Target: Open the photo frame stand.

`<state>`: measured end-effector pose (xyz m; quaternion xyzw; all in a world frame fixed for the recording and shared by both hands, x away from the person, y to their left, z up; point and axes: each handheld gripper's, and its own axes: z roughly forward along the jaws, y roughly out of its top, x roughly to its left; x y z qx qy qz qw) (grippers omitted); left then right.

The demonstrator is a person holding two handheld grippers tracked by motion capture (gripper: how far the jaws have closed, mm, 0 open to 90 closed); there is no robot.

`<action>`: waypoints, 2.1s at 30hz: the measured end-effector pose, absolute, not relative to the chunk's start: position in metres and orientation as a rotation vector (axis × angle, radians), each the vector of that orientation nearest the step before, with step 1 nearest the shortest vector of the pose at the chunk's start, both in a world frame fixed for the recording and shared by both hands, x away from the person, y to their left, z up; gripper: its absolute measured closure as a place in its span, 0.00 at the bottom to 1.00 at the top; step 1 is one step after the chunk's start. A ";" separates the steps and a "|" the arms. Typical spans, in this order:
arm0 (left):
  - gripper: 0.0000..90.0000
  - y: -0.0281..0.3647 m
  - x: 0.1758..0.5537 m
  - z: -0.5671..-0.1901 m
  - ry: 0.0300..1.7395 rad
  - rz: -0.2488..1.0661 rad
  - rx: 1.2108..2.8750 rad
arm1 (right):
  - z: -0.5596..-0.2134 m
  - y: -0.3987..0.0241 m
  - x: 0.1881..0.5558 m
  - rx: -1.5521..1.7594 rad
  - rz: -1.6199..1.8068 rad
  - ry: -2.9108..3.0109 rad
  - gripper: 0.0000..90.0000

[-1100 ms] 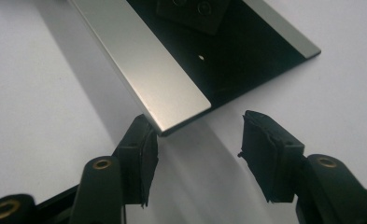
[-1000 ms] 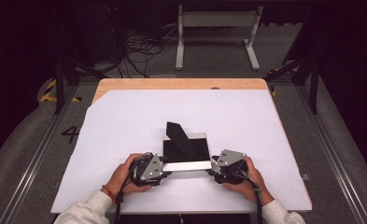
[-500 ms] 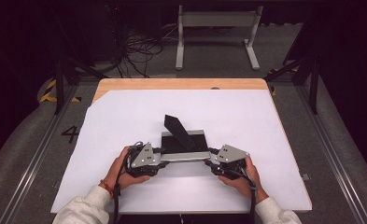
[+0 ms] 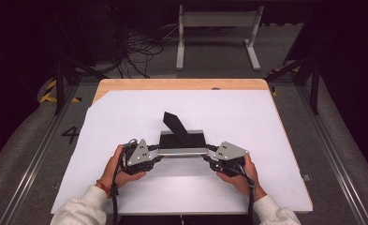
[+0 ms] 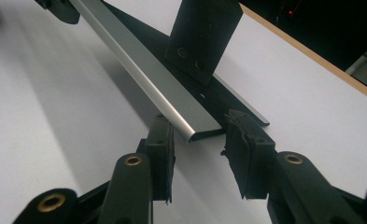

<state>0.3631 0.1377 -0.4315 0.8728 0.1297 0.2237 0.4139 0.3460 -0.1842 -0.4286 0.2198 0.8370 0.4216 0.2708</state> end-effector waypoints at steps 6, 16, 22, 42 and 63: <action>0.70 0.138 0.368 -0.434 0.344 0.583 2.190 | -0.426 -0.181 0.349 0.582 1.136 2.253 0.70; 0.73 0.143 0.381 -0.436 0.436 0.535 2.110 | -0.423 -0.182 0.359 0.620 1.168 2.242 0.73; 0.79 0.149 0.385 -0.431 0.488 0.523 2.083 | -0.418 -0.181 0.359 0.616 1.202 2.224 0.78; 0.83 0.147 0.372 -0.420 0.456 0.476 2.086 | -0.408 -0.191 0.343 0.624 1.228 2.230 0.81; 0.86 0.148 0.361 -0.410 0.444 0.439 2.066 | -0.397 -0.200 0.333 0.644 1.295 2.234 0.84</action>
